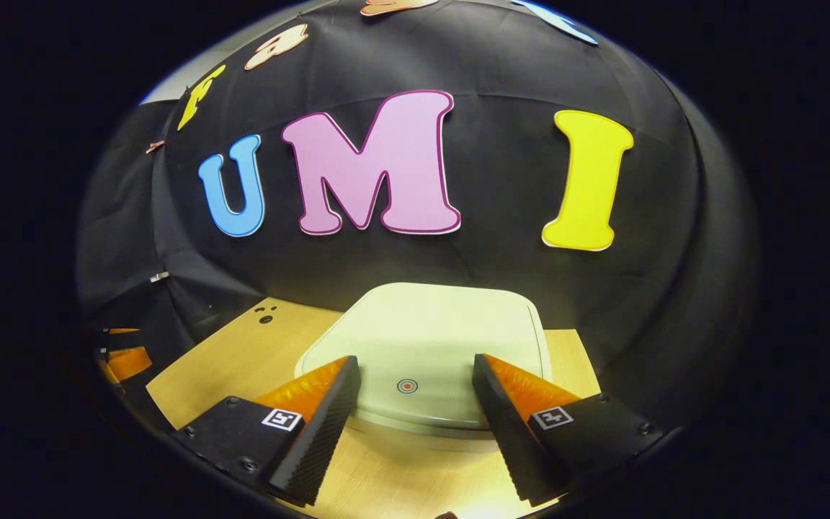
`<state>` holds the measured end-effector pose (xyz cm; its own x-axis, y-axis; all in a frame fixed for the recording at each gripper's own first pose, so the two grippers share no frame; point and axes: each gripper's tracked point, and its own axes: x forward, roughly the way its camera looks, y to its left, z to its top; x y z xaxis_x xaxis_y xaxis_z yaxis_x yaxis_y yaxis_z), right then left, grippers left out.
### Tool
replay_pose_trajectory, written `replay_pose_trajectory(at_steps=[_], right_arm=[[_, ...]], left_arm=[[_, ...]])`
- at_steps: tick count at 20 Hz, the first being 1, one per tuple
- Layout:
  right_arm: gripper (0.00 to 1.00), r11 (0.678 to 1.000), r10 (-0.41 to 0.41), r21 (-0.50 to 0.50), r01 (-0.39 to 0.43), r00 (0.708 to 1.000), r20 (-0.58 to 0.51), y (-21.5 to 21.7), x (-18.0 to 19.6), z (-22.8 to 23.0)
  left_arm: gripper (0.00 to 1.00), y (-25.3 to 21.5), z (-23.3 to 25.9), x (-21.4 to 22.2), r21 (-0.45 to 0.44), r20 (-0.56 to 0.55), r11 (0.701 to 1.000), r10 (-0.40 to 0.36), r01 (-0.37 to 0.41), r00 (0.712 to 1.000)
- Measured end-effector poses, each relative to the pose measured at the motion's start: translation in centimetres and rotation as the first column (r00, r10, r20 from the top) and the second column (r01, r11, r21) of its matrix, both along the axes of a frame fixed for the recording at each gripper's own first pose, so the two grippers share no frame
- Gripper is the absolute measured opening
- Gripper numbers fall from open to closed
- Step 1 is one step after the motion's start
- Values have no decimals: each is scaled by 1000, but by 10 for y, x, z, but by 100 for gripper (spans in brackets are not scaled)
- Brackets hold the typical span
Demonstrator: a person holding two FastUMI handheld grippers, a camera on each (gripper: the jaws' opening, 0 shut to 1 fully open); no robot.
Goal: Press the lid of the desktop garbage bin to open it, pick up the crumpled paper on the desktop and throw it into the bin, then pick up the pop can on the desktop and drop it into the bin, and finally close the garbage bin lid.
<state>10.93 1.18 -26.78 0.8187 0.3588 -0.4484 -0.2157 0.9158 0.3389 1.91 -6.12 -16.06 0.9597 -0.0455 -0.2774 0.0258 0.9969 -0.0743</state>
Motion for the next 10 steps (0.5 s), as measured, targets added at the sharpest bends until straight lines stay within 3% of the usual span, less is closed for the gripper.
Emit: replay_pose_trajectory(at_steps=[3, 10], right_arm=[[100, 999, 13, -48, -13, 1000, 13, 1, -2, -4], [98, 999, -38, 6, 38, 998, 52, -4, -4, 17]], left_arm=[[95, 0, 0, 0, -7, 2, 1000, 4, -4, 1000], [95, -4, 5, 1, -15, 22, 1000, -16, 16, 1000]])
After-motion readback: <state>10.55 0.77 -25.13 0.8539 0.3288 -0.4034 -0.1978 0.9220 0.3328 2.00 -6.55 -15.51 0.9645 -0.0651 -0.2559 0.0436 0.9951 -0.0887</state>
